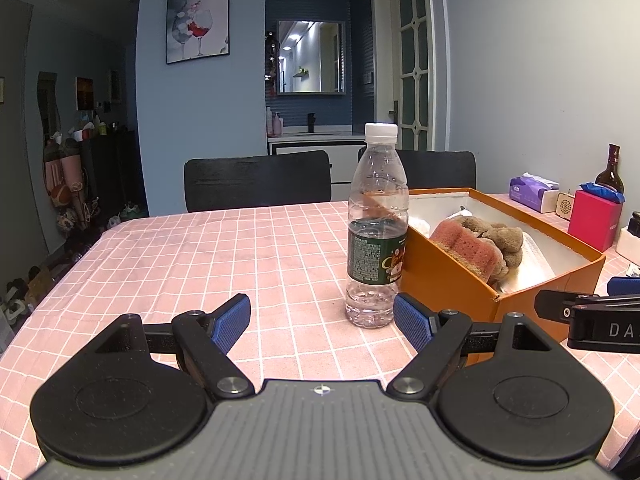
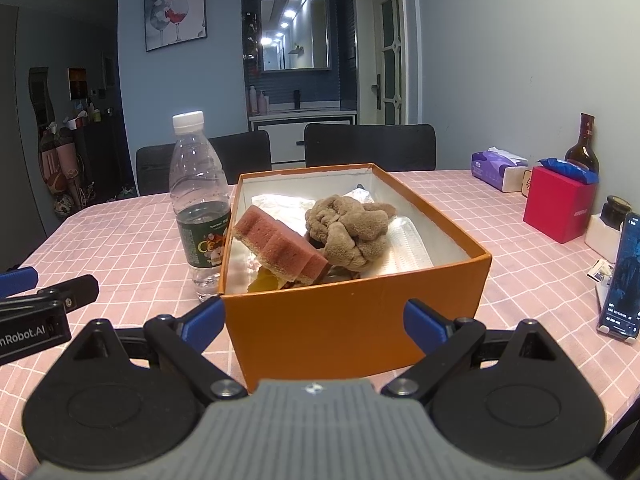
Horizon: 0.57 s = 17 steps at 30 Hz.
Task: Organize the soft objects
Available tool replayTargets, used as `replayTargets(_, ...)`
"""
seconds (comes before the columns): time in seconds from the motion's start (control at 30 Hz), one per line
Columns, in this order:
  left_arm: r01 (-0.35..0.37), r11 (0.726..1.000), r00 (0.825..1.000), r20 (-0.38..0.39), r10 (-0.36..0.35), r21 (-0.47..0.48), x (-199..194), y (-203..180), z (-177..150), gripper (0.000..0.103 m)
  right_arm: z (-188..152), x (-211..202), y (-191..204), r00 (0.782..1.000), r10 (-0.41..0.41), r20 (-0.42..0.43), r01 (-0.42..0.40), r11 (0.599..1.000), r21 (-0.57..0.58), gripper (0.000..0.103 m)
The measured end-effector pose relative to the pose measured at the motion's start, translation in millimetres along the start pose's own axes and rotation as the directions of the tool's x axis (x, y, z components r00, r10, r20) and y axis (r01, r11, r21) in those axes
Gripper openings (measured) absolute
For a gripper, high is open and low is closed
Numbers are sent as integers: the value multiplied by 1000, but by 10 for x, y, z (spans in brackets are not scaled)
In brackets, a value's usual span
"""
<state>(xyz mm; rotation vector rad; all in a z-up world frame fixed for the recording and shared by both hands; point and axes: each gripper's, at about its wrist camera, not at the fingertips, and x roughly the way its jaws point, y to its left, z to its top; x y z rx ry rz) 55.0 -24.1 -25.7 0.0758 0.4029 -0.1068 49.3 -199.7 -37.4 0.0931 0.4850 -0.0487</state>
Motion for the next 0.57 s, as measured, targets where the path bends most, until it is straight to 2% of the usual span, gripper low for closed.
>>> replayTargets(0.57,-1,1000,1000,5,1,4,-17,0,3,95,-11,-24,-16,1000,-8,1,8,1000,4,94)
